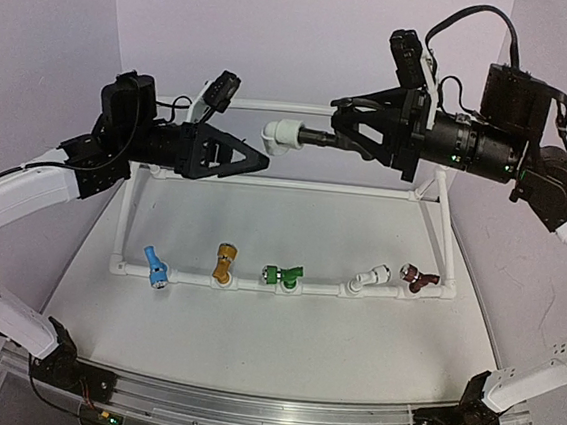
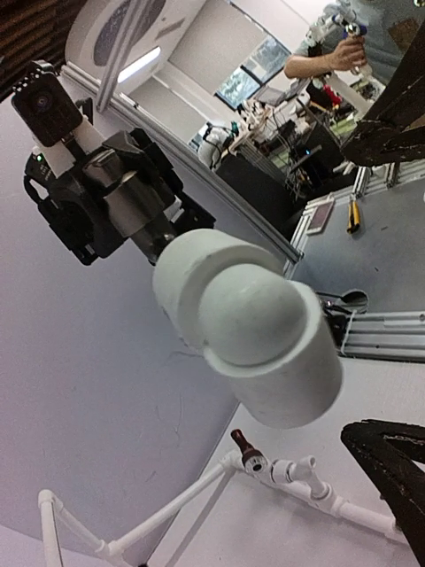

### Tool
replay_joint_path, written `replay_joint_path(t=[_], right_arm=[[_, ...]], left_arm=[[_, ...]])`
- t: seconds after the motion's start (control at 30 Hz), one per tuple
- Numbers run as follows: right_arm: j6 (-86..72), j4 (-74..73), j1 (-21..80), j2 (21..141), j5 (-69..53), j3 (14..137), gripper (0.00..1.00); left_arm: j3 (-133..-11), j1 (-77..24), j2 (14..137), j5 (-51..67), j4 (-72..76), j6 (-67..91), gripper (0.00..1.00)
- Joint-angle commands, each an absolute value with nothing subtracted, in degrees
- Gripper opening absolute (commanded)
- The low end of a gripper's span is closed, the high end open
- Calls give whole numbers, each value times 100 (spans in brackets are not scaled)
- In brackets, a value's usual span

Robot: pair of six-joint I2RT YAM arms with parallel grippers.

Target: Install the water faucets

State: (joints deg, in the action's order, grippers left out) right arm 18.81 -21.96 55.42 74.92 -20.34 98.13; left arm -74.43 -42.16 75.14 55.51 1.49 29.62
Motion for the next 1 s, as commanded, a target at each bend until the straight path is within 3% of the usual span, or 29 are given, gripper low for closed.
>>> replay_joint_path(t=[0.0, 0.43, 0.97], right_arm=[[1918, -1775, 5560, 7487, -2117, 10115, 0], [2160, -1586, 5559, 7427, -1460, 9912, 0], [1771, -1582, 5563, 7405, -2143, 9654, 0]], left_arm=[[-7348, -4193, 7892, 6304, 2493, 5105, 100], [-7317, -4201, 7864, 6441, 2423, 5458, 100], [-7493, -4203, 8165, 6143, 3133, 5897, 100]])
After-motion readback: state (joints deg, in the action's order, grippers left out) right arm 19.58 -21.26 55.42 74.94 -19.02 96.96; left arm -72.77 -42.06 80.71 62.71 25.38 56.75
